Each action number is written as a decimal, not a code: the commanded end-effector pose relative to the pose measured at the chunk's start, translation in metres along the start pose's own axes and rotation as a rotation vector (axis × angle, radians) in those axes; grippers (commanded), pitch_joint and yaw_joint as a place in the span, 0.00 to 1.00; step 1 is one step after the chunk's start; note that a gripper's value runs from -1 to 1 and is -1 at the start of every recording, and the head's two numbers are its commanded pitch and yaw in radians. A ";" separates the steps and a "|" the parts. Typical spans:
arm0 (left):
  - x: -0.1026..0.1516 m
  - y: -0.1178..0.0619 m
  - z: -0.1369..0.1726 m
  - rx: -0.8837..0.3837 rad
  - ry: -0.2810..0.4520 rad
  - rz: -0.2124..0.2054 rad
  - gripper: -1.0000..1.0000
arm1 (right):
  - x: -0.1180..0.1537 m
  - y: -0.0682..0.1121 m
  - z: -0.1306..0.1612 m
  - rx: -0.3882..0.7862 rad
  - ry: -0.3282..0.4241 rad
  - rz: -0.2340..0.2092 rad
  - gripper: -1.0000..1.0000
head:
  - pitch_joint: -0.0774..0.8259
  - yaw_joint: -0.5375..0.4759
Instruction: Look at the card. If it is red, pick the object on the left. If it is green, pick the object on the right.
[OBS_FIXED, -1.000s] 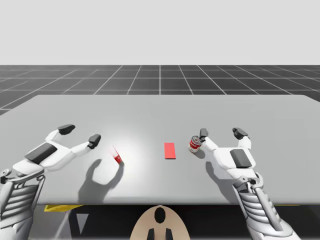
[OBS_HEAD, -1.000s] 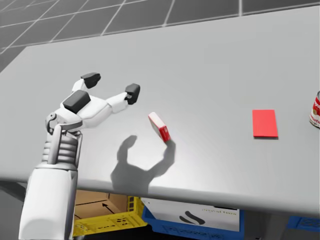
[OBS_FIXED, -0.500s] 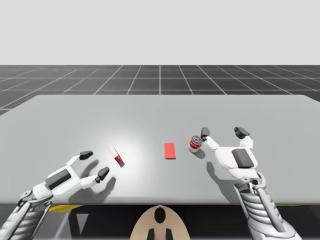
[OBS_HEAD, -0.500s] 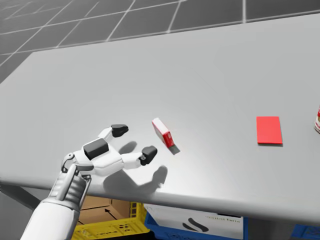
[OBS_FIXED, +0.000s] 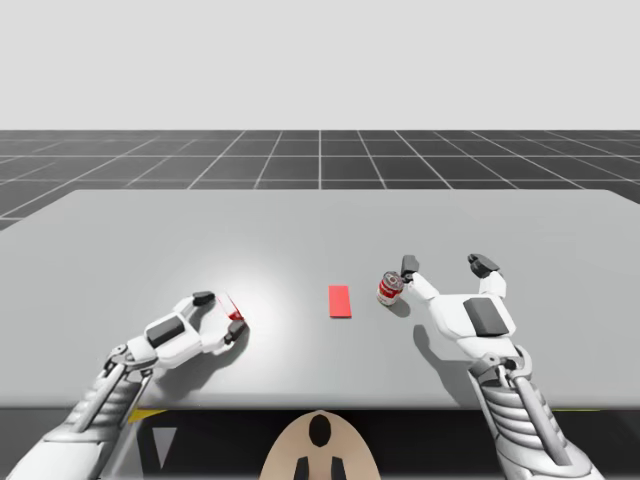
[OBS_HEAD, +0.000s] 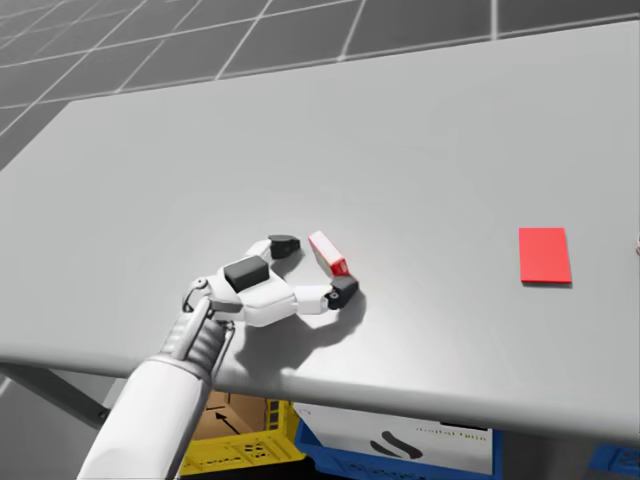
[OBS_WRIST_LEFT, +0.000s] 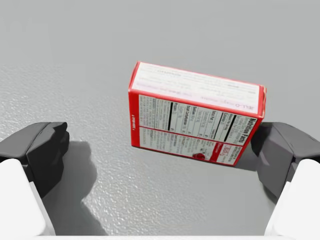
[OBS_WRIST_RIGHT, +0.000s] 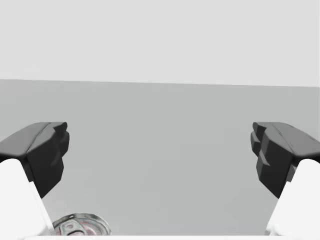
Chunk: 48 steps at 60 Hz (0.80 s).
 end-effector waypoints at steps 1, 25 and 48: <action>0.005 0.001 -0.017 -0.001 0.017 0.010 0.00 | -0.001 0.004 0.001 -0.002 0.003 -0.020 0.00 | 0.84 0.88; 0.005 0.000 -0.029 0.005 0.015 0.003 0.43 | 0.000 0.003 0.001 -0.002 0.002 -0.020 0.00 | 0.83 0.88; 0.004 -0.003 -0.025 -0.011 0.009 -0.017 1.00 | -0.001 0.004 0.002 0.000 0.001 -0.017 0.00 | 0.62 0.89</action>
